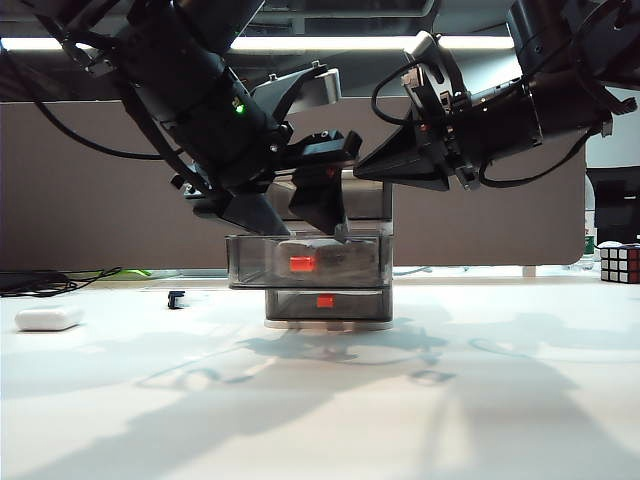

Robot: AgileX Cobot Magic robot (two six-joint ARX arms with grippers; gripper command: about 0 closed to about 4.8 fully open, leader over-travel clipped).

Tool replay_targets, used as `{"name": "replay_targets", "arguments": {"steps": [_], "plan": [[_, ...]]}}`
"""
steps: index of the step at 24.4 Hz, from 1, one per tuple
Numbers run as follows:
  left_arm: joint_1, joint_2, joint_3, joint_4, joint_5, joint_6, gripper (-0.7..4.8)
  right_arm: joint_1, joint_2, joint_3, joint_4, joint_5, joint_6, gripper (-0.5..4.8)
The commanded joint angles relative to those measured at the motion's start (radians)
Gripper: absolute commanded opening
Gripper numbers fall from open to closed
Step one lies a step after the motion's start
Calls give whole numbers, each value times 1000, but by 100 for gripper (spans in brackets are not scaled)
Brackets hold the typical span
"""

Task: Open the second layer of the drawer on the table, pick up a pack of napkins on the table and put it in, and finally close the drawer.

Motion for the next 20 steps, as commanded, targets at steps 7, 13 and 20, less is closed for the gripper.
{"name": "replay_targets", "arguments": {"steps": [7, 13, 20], "plan": [[-11, -236, 7, -241, -111, 53, 326, 8, -54, 20, 20, -25, 10, -5], [-9, -292, -7, -519, 114, 51, 58, 8, -14, 207, -65, 13, 0, -5], [43, -161, -70, -351, 285, 51, -6, 15, 148, 402, -143, 25, 0, -5]]}}
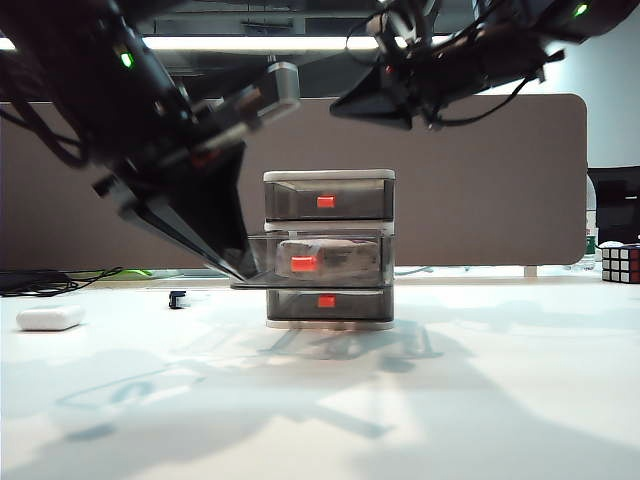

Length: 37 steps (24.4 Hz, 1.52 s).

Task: Open the second layer of the drawer on the table, pick up a pack of napkins on the table and put it in, and finally close the drawer.

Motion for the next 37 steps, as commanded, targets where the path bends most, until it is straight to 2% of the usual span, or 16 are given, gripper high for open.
{"name": "replay_targets", "arguments": {"steps": [1, 3, 9, 13, 17, 24, 27, 37], "plan": [[34, 70, 2, 118, 82, 1, -6, 8, 47, 42, -3, 13, -3, -5], [47, 107, 2, 166, 117, -8, -6, 13, 79, 52, -3, 14, -3, -5], [47, 142, 2, 261, 114, -7, -6, 13, 109, 54, -72, 69, -55, -5], [69, 167, 2, 338, 84, -7, -6, 13, 109, 55, -97, 69, -73, -5], [69, 179, 2, 385, 12, 2, -6, 13, 109, 55, -108, 72, -82, -5], [69, 259, 2, 612, -70, 24, -6, 13, 109, 55, -110, 72, -104, -5], [69, 300, 2, 704, -137, 45, -6, 13, 109, 55, -116, 72, -108, -5], [69, 389, 3, 955, -257, 76, -6, 13, 109, 55, -161, 73, -139, -5]]}}
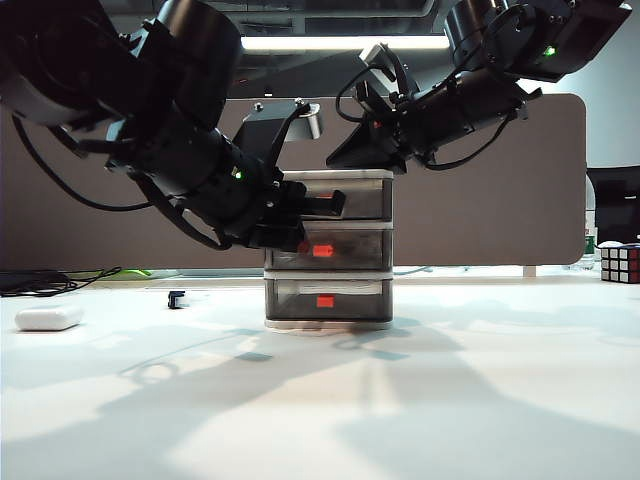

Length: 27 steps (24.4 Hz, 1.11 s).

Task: Open the second layer of the drawer on the table, pick up a pack of napkins on the table and put it in, and finally close the drawer.

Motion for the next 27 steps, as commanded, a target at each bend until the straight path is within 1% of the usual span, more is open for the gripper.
{"name": "replay_targets", "arguments": {"steps": [1, 5, 7, 11, 12, 13, 16, 18, 20, 21, 24, 26, 27], "plan": [[2, 16, 2, 68, -23, 39, -6, 2, 2, -1, -57, 6, -19, -5], [1, 11, 1, 66, -40, 58, -6, 2, 1, 0, -43, 3, -41, -5], [1, -20, -5, 33, -40, 61, -6, 1, -8, 3, -32, -12, -45, -5], [0, -166, -80, 4, -40, 61, -6, -1, -95, 3, -58, -14, -98, -5], [0, -282, -144, -10, -40, 58, -6, -4, -152, 3, -101, 9, -121, -5], [0, -410, -206, -60, -44, 58, -6, -4, -218, -6, -154, 28, -147, -5], [0, -621, -291, -176, -48, 58, -6, -5, -342, -69, -185, 60, -160, -5], [0, -896, -370, -394, -103, 56, -6, 2, -510, -198, -184, 113, -150, -5], [0, -1055, -411, -517, -112, 11, -6, 2, -620, -295, -184, 137, -128, -5], [0, -1119, -428, -557, -116, -9, -6, 2, -665, -336, -183, 150, -124, -5], [-1, -1342, -489, -644, -135, -64, -6, 2, -819, -477, -183, 190, -84, -5], [-3, -1453, -526, -645, -136, -87, -6, 2, -900, -555, -184, 201, -71, -5], [-7, -1522, -544, -640, -164, -103, -6, 2, -954, -604, -184, 229, -60, -5]]}}
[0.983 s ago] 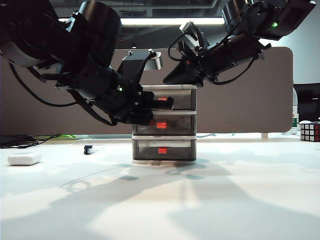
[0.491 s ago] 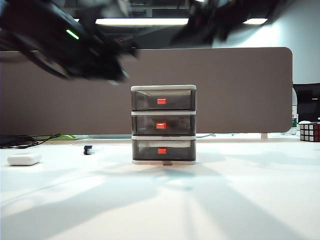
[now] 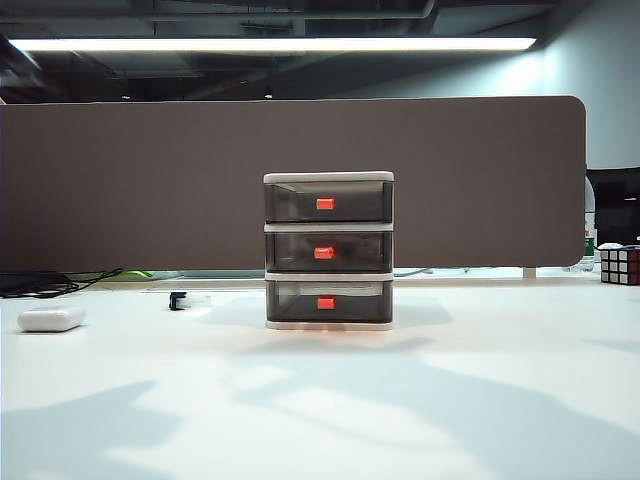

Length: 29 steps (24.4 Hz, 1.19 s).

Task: Open the second layer of the drawer on the table, pick up a pack of napkins on the table and put it in, and finally close the drawer.

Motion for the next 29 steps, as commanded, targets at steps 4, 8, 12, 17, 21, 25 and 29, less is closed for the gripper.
{"name": "replay_targets", "arguments": {"steps": [4, 8, 12, 17, 21, 25, 29], "plan": [[-24, -294, -75, 8, -167, -93, -6, 14, -250, -241, 2, 92, 71, -5], [-35, -317, -87, -58, -157, -124, -6, 27, -440, -405, 0, 159, 101, -5], [-35, -317, -93, -133, -170, -159, -6, 37, -576, -526, 0, 210, 113, -5], [-35, -318, -106, -214, -180, -217, -3, 38, -710, -657, 8, 229, 114, -5], [-34, -320, -148, -89, -116, -85, -4, 37, -826, -745, 9, 233, 114, -5], [-34, -320, -200, 36, -83, 13, -4, 38, -937, -801, 7, 270, 115, -5], [-34, -320, -290, 139, -71, 42, -4, 33, -1025, -819, -47, 314, 106, -5]]}}
